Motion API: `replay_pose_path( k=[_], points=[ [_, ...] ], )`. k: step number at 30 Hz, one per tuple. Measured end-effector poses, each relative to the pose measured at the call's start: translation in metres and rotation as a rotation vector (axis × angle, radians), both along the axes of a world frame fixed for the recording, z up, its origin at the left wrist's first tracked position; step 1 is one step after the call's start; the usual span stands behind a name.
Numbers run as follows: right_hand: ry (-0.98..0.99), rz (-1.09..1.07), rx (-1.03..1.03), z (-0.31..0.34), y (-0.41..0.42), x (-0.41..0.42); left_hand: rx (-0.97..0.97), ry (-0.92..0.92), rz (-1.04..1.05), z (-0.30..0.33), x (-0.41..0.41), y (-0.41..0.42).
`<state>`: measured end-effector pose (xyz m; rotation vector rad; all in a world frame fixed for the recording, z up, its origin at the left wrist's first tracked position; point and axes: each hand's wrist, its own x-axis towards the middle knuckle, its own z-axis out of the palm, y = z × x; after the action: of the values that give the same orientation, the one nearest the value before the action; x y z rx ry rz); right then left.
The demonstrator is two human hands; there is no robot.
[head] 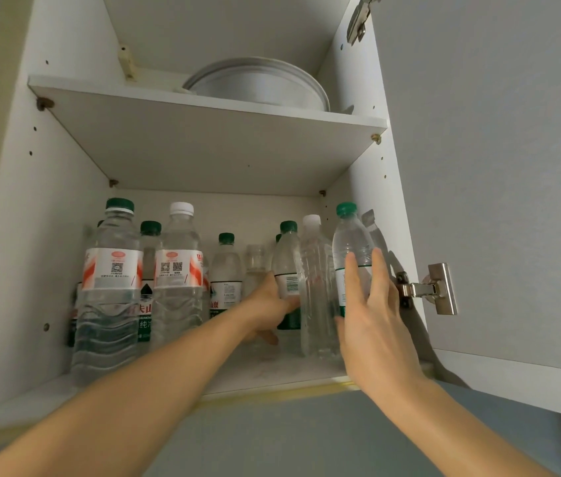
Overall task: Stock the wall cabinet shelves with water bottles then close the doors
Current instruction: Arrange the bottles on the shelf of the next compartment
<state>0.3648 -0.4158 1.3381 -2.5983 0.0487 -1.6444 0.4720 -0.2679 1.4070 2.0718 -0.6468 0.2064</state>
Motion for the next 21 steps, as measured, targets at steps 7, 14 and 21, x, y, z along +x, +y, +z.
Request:
replay_pose_path(
  k=[7, 14, 21],
  points=[
    [0.020, -0.029, -0.001, 0.001, 0.001, -0.001, 0.049, -0.048, -0.077, -0.007, -0.006, 0.002],
    [0.021, -0.152, -0.023, 0.003, 0.003, -0.001, 0.066, -0.307, -0.005, -0.009, -0.048, 0.019],
    [-0.179, -0.073, -0.135, 0.013, 0.027, -0.008, 0.091, -0.895, 0.156, -0.010, -0.107, 0.090]
  ],
)
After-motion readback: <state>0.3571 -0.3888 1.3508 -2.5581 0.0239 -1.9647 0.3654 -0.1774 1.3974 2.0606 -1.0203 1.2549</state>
